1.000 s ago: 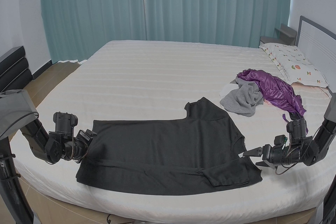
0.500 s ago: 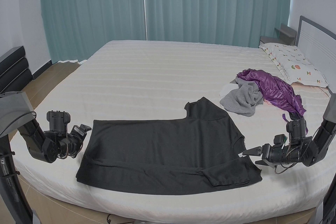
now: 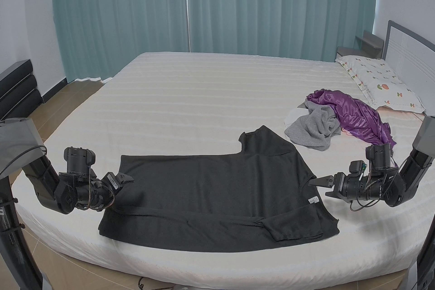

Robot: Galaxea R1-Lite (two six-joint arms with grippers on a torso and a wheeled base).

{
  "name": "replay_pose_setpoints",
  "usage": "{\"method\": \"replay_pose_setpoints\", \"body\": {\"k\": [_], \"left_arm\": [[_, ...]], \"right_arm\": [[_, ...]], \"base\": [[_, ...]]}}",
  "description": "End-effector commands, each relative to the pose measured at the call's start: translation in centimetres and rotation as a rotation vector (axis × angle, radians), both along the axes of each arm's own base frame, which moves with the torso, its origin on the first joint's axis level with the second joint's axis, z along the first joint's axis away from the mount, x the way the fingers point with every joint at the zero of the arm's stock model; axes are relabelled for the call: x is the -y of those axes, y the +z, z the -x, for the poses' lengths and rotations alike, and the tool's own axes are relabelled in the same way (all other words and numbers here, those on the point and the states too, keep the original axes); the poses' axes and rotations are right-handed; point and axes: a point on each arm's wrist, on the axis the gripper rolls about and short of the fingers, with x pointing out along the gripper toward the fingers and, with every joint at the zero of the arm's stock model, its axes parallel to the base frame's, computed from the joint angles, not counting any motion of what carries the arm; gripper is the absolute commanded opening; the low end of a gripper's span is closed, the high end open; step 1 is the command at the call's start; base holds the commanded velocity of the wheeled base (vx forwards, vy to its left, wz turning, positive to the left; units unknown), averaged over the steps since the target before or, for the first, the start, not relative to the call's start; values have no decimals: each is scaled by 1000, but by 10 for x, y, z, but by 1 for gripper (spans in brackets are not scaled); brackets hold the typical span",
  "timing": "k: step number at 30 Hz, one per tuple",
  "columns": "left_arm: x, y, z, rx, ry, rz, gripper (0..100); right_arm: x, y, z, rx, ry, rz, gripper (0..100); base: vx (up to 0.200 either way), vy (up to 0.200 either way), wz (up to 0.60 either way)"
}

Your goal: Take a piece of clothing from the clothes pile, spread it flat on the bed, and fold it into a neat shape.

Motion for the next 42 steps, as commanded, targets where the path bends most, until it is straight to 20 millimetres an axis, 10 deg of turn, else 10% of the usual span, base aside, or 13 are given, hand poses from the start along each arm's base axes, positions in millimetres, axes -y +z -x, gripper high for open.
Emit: {"method": "replay_pose_setpoints", "body": {"k": [1,27,28,42], "left_arm": [[9,-5,3,-31,-20,-11,100],[-3,-15,11,-111,45,-45,100],[-3,-17,11,-117,45,-45,0],[-6,-12,14,-109,58,-45,0]], "right_arm": [[-5,-12,-4,-30,14,-1,100],[-5,-20,5,-55,31,22,100],[-4,-21,5,-54,36,28,100],[-5,-37,-2,-10,120,39,100]], "base": [[0,0,0],[0,0,0],[0,0,0],[0,0,0]]}}
